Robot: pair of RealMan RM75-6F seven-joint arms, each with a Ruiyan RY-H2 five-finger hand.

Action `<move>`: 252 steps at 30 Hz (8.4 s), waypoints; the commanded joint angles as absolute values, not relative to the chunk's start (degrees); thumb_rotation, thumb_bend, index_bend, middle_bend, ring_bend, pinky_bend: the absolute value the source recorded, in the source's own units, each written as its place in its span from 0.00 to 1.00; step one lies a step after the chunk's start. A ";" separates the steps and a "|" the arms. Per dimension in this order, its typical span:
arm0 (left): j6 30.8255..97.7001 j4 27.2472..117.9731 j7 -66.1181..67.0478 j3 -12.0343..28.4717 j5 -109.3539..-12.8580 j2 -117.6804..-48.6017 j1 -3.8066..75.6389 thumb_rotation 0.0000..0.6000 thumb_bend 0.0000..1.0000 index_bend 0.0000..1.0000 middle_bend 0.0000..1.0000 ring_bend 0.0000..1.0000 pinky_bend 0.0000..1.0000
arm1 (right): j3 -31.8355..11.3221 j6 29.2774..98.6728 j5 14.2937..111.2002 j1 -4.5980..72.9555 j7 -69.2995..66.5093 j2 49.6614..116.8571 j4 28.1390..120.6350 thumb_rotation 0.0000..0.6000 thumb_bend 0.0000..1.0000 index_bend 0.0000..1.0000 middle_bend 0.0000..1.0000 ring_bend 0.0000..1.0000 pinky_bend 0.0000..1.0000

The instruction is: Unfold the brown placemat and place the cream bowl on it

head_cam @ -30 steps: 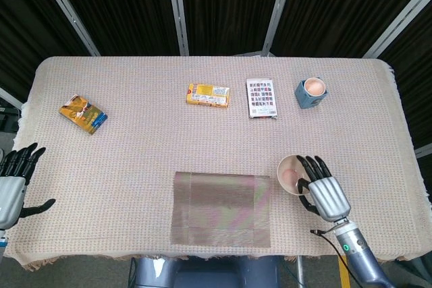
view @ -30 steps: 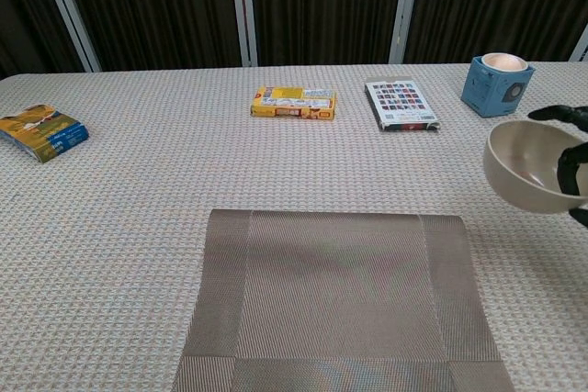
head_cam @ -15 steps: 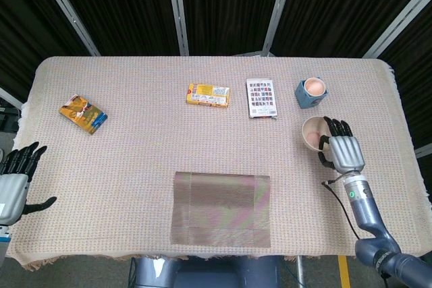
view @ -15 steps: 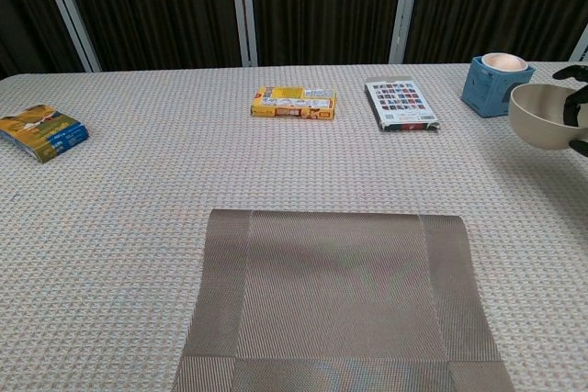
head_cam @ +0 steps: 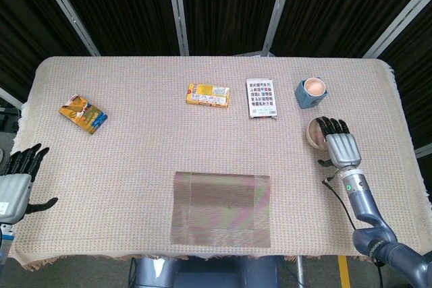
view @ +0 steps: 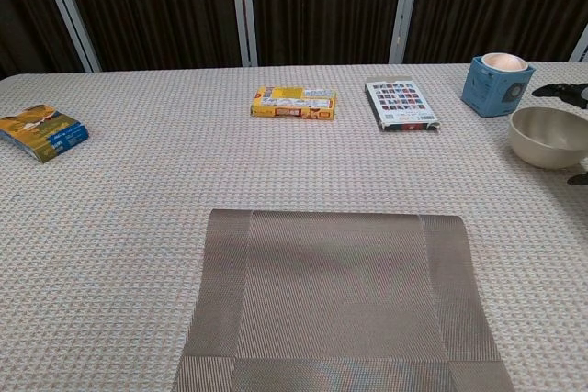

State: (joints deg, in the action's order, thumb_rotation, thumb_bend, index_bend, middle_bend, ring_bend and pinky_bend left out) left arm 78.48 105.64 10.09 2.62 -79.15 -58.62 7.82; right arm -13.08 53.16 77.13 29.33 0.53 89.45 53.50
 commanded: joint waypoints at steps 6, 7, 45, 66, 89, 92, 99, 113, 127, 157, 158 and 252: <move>78.27 106.84 8.53 0.20 -87.18 -58.12 8.51 1.00 0.00 0.00 0.00 0.00 0.00 | -11.41 65.25 81.23 23.42 1.16 80.44 67.20 1.00 0.00 0.00 0.00 0.00 0.00; 78.26 106.57 7.50 -0.56 -90.08 -58.20 8.84 1.00 0.00 0.00 0.00 0.00 0.00 | -10.75 68.00 82.22 21.59 1.87 77.75 71.23 1.00 0.00 0.00 0.00 0.00 0.00; 72.05 68.73 -3.43 -10.95 -122.81 -91.77 23.16 1.00 0.27 0.32 0.00 0.00 0.00 | -3.96 84.80 85.13 6.25 7.05 62.16 101.55 1.00 0.00 0.00 0.00 0.00 0.00; 75.59 58.88 -5.55 -12.29 -120.09 -100.48 24.88 1.00 0.27 0.33 0.00 0.00 0.00 | -4.18 83.72 84.49 6.42 6.55 62.12 101.12 1.00 0.00 0.00 0.00 0.00 0.00; 73.22 59.72 -3.14 -13.93 -118.29 -102.36 27.47 1.00 0.38 0.38 0.00 0.00 0.00 | -4.50 83.87 84.46 6.31 6.02 61.96 101.15 1.00 0.00 0.00 0.00 0.00 0.00; 72.84 60.02 -2.83 -13.96 -117.94 -102.42 27.74 1.00 0.40 0.40 0.00 0.00 0.00 | -4.54 83.84 84.46 6.32 5.89 61.90 101.15 1.00 0.00 0.00 0.00 0.00 0.00; 72.27 60.30 -2.49 -14.20 -116.78 -102.52 28.05 1.00 0.45 0.41 0.00 0.00 0.00 | -4.57 83.94 84.62 6.25 5.51 61.64 101.47 1.00 0.00 0.00 0.00 0.00 0.00; 72.34 59.81 -3.07 -14.84 -115.53 -103.83 28.07 1.00 0.46 0.47 0.00 0.00 0.00 | -4.57 84.19 84.99 6.13 5.19 61.35 101.79 1.00 0.00 0.00 0.00 0.00 0.00; 74.22 60.01 -4.21 -13.02 -112.92 -105.07 28.39 1.00 0.52 0.53 0.00 0.00 0.00 | -4.64 84.40 85.18 5.98 4.86 61.01 102.10 1.00 0.00 0.00 0.00 0.00 0.00; 62.51 48.46 -12.07 15.17 -89.36 -106.26 43.21 1.00 0.55 0.61 0.00 0.00 0.00 | -6.40 83.70 81.51 6.50 6.81 62.06 100.42 1.00 0.00 0.00 0.00 0.00 0.00; 62.23 46.39 -13.46 15.28 -88.68 -106.53 43.27 1.00 0.55 0.61 0.00 0.00 0.00 | -6.46 83.53 81.18 6.55 6.92 62.21 100.23 1.00 0.00 0.00 0.00 0.00 0.00; 76.06 102.06 10.72 6.58 -73.58 -63.43 15.46 1.00 0.00 0.00 0.00 0.00 0.00 | 1.97 62.05 98.23 27.11 13.47 89.89 79.34 1.00 0.00 0.00 0.00 0.00 0.00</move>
State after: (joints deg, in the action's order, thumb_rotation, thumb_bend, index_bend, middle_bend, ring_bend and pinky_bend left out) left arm 76.06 102.05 10.73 6.59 -73.57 -63.43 15.46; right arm 2.01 61.94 98.14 27.03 13.61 89.74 79.48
